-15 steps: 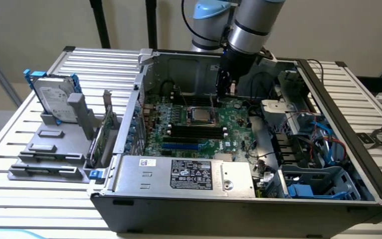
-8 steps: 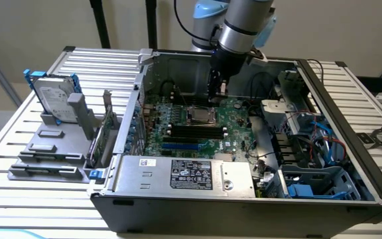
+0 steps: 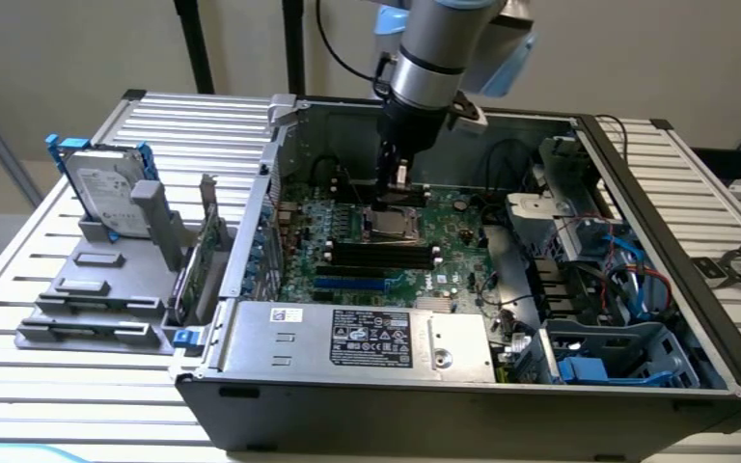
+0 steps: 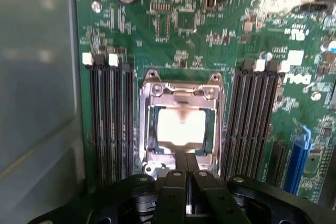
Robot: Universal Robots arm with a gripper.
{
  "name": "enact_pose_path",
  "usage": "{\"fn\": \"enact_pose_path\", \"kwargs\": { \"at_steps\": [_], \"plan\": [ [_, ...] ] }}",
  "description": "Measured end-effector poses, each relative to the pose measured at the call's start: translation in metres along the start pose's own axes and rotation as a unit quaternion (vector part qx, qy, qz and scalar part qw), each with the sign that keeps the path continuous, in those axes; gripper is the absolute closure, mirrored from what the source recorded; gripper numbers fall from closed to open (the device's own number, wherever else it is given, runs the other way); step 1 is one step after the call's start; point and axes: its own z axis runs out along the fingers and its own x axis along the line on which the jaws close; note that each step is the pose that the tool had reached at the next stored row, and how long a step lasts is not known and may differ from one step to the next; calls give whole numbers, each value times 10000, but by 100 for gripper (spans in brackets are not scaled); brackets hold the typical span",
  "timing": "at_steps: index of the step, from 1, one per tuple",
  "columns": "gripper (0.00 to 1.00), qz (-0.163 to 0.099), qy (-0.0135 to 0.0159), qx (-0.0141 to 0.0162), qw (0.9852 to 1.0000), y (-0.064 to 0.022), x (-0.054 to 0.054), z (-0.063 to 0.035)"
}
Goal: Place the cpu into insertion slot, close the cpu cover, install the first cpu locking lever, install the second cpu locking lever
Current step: 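Close the cpu cover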
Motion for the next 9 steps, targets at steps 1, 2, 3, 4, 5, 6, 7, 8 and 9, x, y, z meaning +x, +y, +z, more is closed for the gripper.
{"fn": "enact_pose_path", "kwargs": {
  "at_steps": [1,2,3,4,5,6,7,8,9],
  "plan": [
    [89,0,0,0,10000,-39,2,25],
    [89,0,0,0,10000,-80,3,51],
    [89,0,1,0,10000,-109,4,73],
    [89,0,2,0,10000,-122,5,89],
    [89,-1,6,0,10000,-124,5,102],
    [89,-3,12,-1,10000,-122,6,113],
    [89,-4,18,-1,10000,-122,7,124],
    [89,-4,22,-1,10000,-121,8,138],
    [89,-4,24,-1,10000,-121,9,152]
  ]
}}
